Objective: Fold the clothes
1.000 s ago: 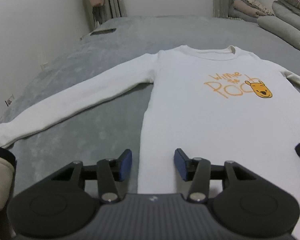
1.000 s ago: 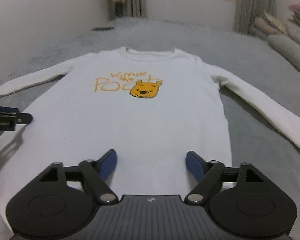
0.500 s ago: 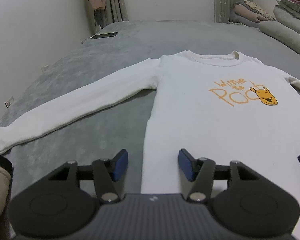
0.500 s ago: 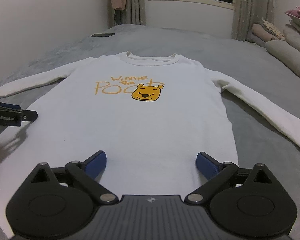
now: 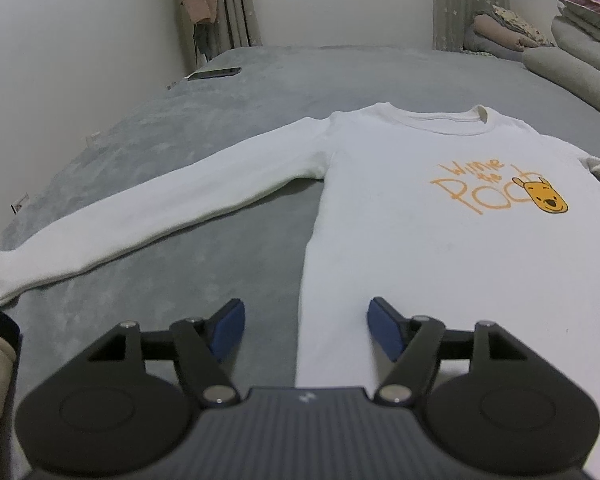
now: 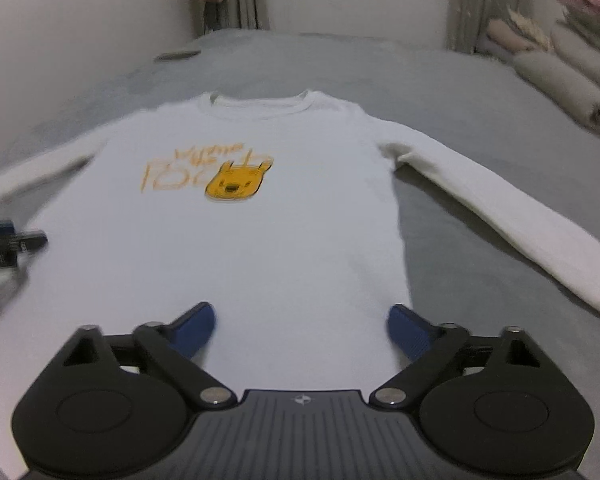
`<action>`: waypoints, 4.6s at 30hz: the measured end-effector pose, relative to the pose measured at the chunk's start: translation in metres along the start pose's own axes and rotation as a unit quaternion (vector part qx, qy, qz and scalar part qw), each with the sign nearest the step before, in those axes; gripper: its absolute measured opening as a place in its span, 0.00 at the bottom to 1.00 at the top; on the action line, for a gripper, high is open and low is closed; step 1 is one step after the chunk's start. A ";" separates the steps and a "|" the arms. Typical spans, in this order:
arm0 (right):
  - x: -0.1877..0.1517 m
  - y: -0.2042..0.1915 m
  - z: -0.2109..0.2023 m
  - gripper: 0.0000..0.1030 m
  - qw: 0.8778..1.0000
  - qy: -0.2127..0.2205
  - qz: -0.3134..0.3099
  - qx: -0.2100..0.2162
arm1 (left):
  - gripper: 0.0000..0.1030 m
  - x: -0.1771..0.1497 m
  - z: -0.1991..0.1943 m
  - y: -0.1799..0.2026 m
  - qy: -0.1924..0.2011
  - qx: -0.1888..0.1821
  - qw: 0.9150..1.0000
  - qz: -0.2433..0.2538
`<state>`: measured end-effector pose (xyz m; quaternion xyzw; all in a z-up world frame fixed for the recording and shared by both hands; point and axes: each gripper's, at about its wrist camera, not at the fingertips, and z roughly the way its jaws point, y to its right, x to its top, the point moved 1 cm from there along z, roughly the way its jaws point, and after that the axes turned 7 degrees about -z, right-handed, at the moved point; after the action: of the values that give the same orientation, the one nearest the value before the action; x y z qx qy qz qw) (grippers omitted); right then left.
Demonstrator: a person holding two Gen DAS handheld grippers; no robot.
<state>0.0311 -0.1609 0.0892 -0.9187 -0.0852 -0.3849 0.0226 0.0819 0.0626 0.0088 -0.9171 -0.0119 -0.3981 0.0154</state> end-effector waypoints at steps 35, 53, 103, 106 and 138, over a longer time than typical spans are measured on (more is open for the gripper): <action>0.137 0.097 0.167 0.01 0.987 0.021 -0.119 -0.102 | 0.65 -0.003 0.002 0.000 0.013 -0.009 1.000 0.000; 0.079 0.099 0.110 0.18 0.976 0.011 -0.138 -0.168 | 0.65 -0.003 0.001 -0.001 0.016 -0.009 1.000 0.001; 0.012 0.132 -0.002 0.37 0.968 -0.069 -0.014 -0.240 | 0.67 0.000 -0.006 -0.009 -0.002 -0.030 0.999 -0.029; 0.008 0.121 0.012 0.16 0.960 -0.083 -0.085 -0.253 | 0.67 0.001 -0.008 -0.012 -0.002 -0.031 0.999 -0.034; 0.040 -0.046 0.050 0.29 0.992 -0.006 -0.127 -0.025 | 0.67 0.012 -0.011 -0.055 -0.029 -0.029 0.993 -0.108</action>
<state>0.0855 -0.1043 0.0814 -0.9032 -0.1914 -0.3810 -0.0502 0.0802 0.1171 0.0259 -0.9217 -0.1000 -0.3708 -0.0548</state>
